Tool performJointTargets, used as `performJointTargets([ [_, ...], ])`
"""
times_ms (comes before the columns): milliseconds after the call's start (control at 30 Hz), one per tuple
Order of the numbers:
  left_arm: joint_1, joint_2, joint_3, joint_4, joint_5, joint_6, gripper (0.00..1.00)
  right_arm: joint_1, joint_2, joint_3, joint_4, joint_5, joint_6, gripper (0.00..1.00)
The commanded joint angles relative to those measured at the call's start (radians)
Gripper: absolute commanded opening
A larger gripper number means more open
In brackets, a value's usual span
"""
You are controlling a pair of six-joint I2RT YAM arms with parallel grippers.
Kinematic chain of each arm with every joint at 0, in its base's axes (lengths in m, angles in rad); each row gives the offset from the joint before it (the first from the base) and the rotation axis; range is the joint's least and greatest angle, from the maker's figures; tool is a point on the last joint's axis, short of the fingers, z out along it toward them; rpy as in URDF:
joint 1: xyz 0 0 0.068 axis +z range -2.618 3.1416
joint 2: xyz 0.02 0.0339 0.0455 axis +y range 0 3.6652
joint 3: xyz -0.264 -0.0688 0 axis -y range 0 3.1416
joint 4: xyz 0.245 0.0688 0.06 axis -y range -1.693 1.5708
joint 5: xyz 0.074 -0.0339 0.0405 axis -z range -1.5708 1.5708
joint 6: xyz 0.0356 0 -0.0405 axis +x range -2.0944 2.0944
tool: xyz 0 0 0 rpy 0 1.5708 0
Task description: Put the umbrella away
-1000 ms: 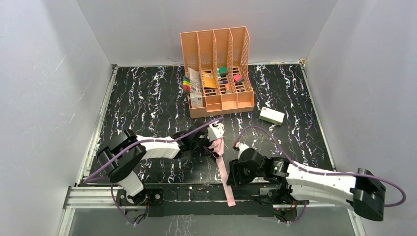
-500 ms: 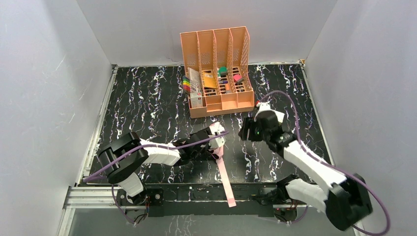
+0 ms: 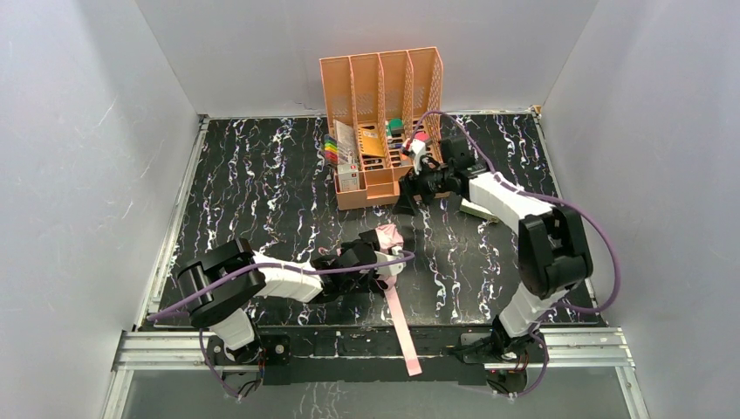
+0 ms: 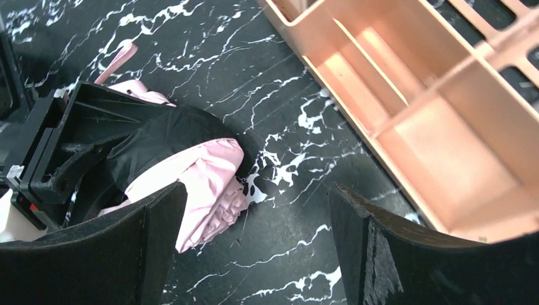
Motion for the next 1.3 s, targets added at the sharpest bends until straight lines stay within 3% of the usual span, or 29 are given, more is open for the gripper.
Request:
performJointTargets([
  [0,-0.036,0.039,-0.054,-0.138,0.065,0.024,0.00,0.026,0.074,0.133,-0.203,-0.161,-0.253,0.90],
  [167,-0.052,0.039,-0.060,-0.128,0.061,0.043,0.00,0.092,0.166,0.224,-0.384,-0.090,-0.388,0.90],
  [367,-0.056,0.049,-0.058,-0.116,0.056,0.064,0.00,0.154,0.211,0.239,-0.473,-0.088,-0.456,0.91],
  [767,-0.059,0.038,-0.063,-0.123,0.056,0.056,0.00,0.220,0.352,0.284,-0.550,0.059,-0.441,0.89],
  [1067,-0.059,-0.013,-0.055,-0.117,0.011,-0.005,0.00,0.249,0.367,0.236,-0.520,0.103,-0.400,0.75],
  [1267,-0.057,-0.128,-0.005,-0.174,-0.001,-0.162,0.22,0.274,0.327,0.129,-0.415,0.164,-0.327,0.59],
])
